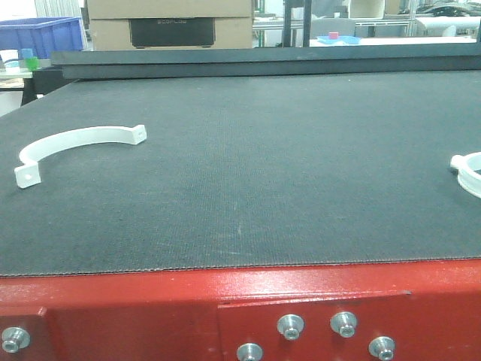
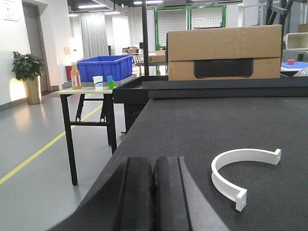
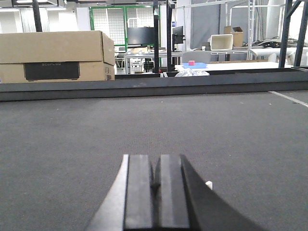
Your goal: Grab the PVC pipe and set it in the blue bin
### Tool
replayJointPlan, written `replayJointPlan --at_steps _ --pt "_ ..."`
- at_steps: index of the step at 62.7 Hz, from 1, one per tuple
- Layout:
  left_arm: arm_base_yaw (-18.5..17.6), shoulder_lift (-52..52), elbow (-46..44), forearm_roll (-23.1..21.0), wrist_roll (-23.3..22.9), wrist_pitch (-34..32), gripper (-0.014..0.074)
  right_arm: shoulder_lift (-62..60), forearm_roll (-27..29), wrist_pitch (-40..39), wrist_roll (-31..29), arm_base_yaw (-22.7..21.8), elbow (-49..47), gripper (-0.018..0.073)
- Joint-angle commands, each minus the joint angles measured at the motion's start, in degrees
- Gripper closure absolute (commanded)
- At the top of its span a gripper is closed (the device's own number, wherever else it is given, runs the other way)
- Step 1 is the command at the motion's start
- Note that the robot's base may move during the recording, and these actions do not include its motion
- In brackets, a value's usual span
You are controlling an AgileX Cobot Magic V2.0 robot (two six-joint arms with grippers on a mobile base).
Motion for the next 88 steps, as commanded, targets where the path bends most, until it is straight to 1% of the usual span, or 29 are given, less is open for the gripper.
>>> replayJointPlan --at_steps 1,38,49,52,57,65,69,74,76,78,80,83,88 --pt "0.0 -0.3 -0.1 -0.4 0.1 -0.8 0.0707 -0.1 -0.3 -1.3 0.0 -0.2 0.0 0.0722" --pt "0.0 -0.3 -0.1 -0.4 0.1 -0.8 0.0707 -0.1 -0.3 -2.0 0.0 -0.2 0.0 0.0722" --pt "0.0 -0.3 -0.1 -0.4 0.1 -0.8 0.0707 -0.1 -0.3 -6.7 0.0 -0.2 0.0 0.0722" --pt "0.0 -0.3 -0.1 -0.4 0.1 -0.8 0.0707 -0.1 -0.3 -7.0 0.0 -0.2 0.0 0.0722" --pt "0.0 -0.3 -0.1 -0.4 0.1 -0.8 0.0707 -0.1 -0.3 -5.2 0.0 -0.2 -1.7 0.0722" --pt "0.0 -0.3 -0.1 -0.4 0.1 -1.8 0.0707 -0.1 -0.3 2.7 0.0 -0.2 -7.3 0.0722" --pt "0.0 -0.3 -0.1 -0.4 0.1 -3.8 0.0707 -0.1 -1.7 6.9 0.0 -0.2 -10.6 0.0722" --pt "0.0 -0.3 -0.1 -0.4 0.1 -8.3 0.0707 0.9 -3.0 8.7 0.0 -0.2 -14.2 0.0722" --pt "0.0 -0.3 -0.1 -1.0 -0.4 -9.3 0.0707 2.1 -3.0 9.3 0.0 -0.2 -15.9 0.0722" --pt "0.0 -0.3 -0.1 -2.7 -0.6 -9.6 0.0707 3.1 -3.0 9.9 0.0 -0.2 -17.1 0.0722" --pt "0.0 -0.3 -0.1 -5.5 -0.7 -9.3 0.0707 4.7 -3.0 10.5 0.0 -0.2 -18.7 0.0722" --pt "0.0 -0.3 -1.6 -8.5 -0.7 -8.2 0.0707 7.3 -3.0 11.8 0.0 -0.2 -21.0 0.0722" --pt "0.0 -0.3 -5.3 -9.1 -0.7 -4.0 0.0707 12.5 -3.0 16.0 0.0 -0.2 -25.1 0.0722"
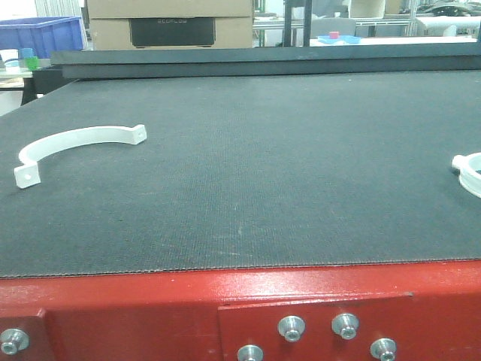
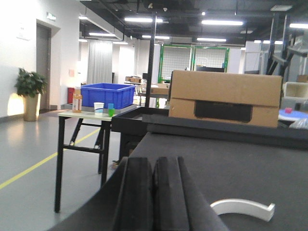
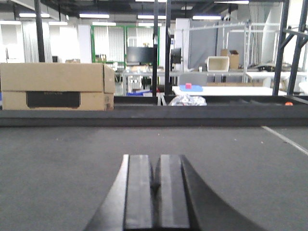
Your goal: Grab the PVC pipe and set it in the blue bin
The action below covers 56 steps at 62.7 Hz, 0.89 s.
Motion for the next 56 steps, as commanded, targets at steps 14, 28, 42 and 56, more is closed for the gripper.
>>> replayJointPlan --at_steps 14,28,42,56 --pt "0.0 7.1 -15.0 -2.7 -0.4 10.6 0.0707 22.2 -0.6 16.5 0.0 -0.2 -16.1 0.0722" --pt "0.0 26.5 -23.9 -2.4 -0.3 11.7 0.0707 39.9 -0.6 29.8 0.0 -0.2 -27.7 0.0722" --pt "0.0 47.7 -36.4 -2.7 -0.3 18.4 0.0707 48.8 1.9 26.8 0.0 -0.2 -30.4 0.0722" --pt "0.0 59.3 -44.6 -2.6 -0.1 18.9 0.0707 49.6 3.5 19.9 0.0 -0.2 -30.4 0.0722"
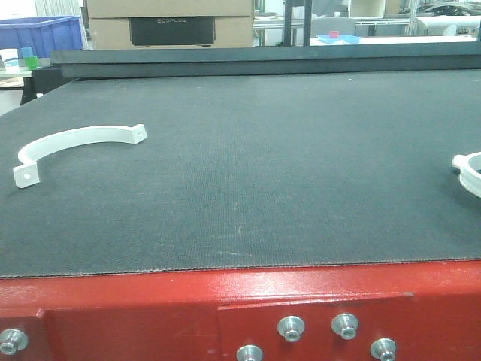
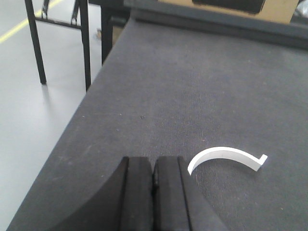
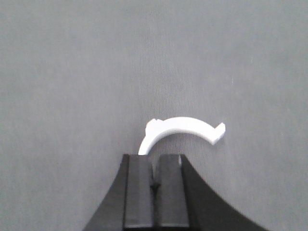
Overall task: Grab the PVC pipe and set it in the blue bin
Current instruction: 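Close the right gripper on the end of the nearer white pipe piece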
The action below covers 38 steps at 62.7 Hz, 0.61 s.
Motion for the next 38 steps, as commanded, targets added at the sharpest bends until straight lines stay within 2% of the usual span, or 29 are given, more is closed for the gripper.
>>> replayJointPlan --at_steps 1,15,28,38 --pt "0.0 3.3 -2.7 -0.2 0.2 -1.2 0.0707 0.1 0.1 -3.9 0.0 -0.2 -0.6 0.0722" --pt "0.0 10.0 -6.7 0.2 0.3 -0.4 0.0707 0.1 0.2 -4.3 0.0 -0.2 -0.6 0.0722" --pt "0.0 11.9 -7.1 0.2 0.3 -0.5 0.0707 1.3 0.2 -4.4 0.0 -0.2 -0.6 0.0722" --pt "0.0 12.1 -7.1 3.1 0.4 -0.9 0.0707 5.1 0.2 -4.2 0.0 0.2 -0.6 0.0722"
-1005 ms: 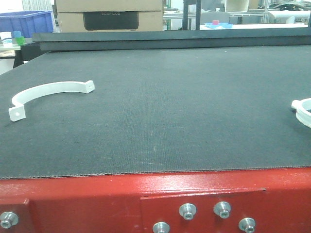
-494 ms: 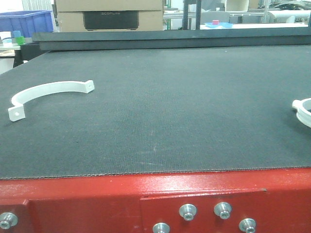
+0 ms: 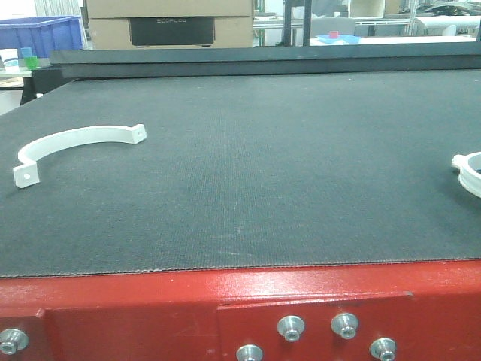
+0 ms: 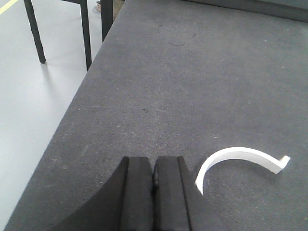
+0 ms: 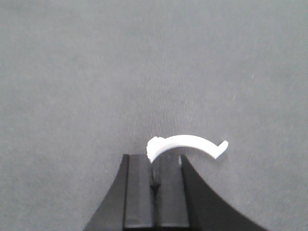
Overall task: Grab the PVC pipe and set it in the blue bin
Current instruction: 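Close the right gripper on the end of the nearer white pipe piece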
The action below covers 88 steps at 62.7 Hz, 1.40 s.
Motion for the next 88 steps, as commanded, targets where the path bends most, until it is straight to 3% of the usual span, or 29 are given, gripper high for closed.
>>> replayJointPlan --at_steps 1,6,19,26,36,43,50,56,74,88 --pt "0.0 0.1 -0.5 2.1 0.1 -0.8 0.0707 2.7 -0.1 -1.1 0.0 0.2 -0.4 0.0722" --pt "0.0 0.1 -0.5 4.1 0.1 -2.1 0.0707 5.0 -0.1 -0.9 0.0 0.2 -0.4 0.0722" --pt "0.0 0.2 -1.0 4.2 0.1 -8.3 0.0707 11.1 -0.1 -2.6 -0.4 0.2 -0.4 0.0716" --pt "0.0 1.2 -1.2 4.9 0.1 -8.2 0.0695 13.8 -0.1 -3.1 -1.2 0.2 -0.4 0.0628" --pt "0.0 4.3 -1.2 5.3 0.1 -8.2 0.0552 17.0 -0.1 -4.3 -1.2 0.2 -0.4 0.0421" --pt "0.0 6.6 -1.2 5.3 0.1 -8.4 0.0424 19.0 -0.1 -4.6 -1.2 0.2 -0.4 0.0351" --pt "0.0 9.2 -1.2 5.3 0.1 -9.0 0.0316 20.8 -0.1 -4.7 -1.2 0.2 -0.4 0.0344" --pt "0.0 11.3 -1.2 5.3 0.1 -9.5 0.0273 22.3 -0.1 -5.7 -1.2 0.2 -0.4 0.0344" --pt "-0.1 14.8 -1.2 5.1 0.1 -11.4 0.0268 26.3 -0.4 -11.3 -1.2 4.0 -0.4 0.0344" --pt "-0.1 15.2 -1.2 5.2 0.1 -11.9 0.0268 30.2 -1.2 -11.7 -1.2 4.1 -0.4 0.0344"
